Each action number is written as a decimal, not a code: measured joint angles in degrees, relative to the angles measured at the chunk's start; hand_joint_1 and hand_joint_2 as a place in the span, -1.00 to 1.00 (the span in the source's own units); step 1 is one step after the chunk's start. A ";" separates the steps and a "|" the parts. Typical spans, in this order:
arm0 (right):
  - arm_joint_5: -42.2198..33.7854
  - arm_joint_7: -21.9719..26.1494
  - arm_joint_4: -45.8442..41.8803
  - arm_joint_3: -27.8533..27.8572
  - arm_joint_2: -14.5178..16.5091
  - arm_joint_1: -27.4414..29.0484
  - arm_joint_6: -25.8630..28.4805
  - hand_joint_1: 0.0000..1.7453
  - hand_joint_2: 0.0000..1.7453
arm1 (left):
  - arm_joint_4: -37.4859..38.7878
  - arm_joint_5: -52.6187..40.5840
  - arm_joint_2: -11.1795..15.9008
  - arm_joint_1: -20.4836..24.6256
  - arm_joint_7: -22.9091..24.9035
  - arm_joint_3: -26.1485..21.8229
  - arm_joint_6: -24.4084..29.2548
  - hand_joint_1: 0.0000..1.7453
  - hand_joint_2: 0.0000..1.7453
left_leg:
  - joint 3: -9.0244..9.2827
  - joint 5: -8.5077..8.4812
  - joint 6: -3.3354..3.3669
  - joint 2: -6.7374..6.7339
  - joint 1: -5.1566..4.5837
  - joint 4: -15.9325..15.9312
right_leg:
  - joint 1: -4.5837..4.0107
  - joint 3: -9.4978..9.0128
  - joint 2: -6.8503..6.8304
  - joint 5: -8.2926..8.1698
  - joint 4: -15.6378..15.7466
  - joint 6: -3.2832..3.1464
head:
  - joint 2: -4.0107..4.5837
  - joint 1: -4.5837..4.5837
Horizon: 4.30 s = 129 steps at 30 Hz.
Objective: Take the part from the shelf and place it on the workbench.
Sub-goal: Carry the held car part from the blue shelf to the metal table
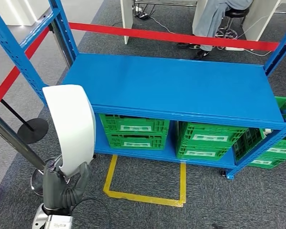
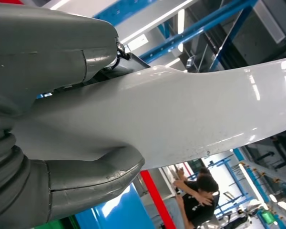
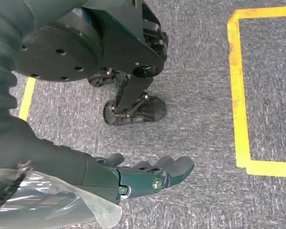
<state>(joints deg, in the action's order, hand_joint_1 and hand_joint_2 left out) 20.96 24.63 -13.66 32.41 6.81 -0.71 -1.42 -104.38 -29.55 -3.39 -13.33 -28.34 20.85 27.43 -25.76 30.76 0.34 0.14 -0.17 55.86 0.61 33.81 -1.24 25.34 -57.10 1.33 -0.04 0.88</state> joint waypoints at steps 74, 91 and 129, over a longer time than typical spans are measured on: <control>5.54 -1.45 -7.96 16.88 5.10 4.03 -1.26 -1.00 1.00 | 7.46 5.77 -2.28 5.74 -2.57 1.70 -4.56 1.00 1.00 | -8.34 -5.98 1.21 -0.26 0.03 1.35 | 0.32 -5.46 1.36 6.11 -2.15 1.77 | -0.01 -1.01; 6.44 -0.74 -7.91 19.68 5.28 3.27 -0.79 -1.00 1.00 | 8.03 5.93 -2.46 6.95 -2.85 1.92 -5.95 1.00 1.00 | 0.21 0.78 0.86 -0.05 -0.45 0.89 | -0.71 1.88 0.21 -0.97 -0.67 -0.89 | 0.00 -0.52; 10.86 1.63 -3.80 25.03 4.32 1.24 0.26 -1.00 1.00 | 8.08 4.79 -2.10 7.53 -3.46 3.11 -9.70 1.00 1.00 | -3.72 -4.57 1.88 -0.98 0.31 -1.71 | 0.10 4.72 1.95 8.76 -12.13 1.60 | 0.00 -1.08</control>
<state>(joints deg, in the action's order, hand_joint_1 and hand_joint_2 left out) 31.82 26.26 -17.46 57.43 11.13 0.53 -1.16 -96.30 -24.76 -5.50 -5.80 -31.81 23.96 17.73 -29.48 26.19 2.22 -0.84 0.14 54.15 0.71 38.53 0.71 34.10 -69.23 2.93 -0.04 -0.20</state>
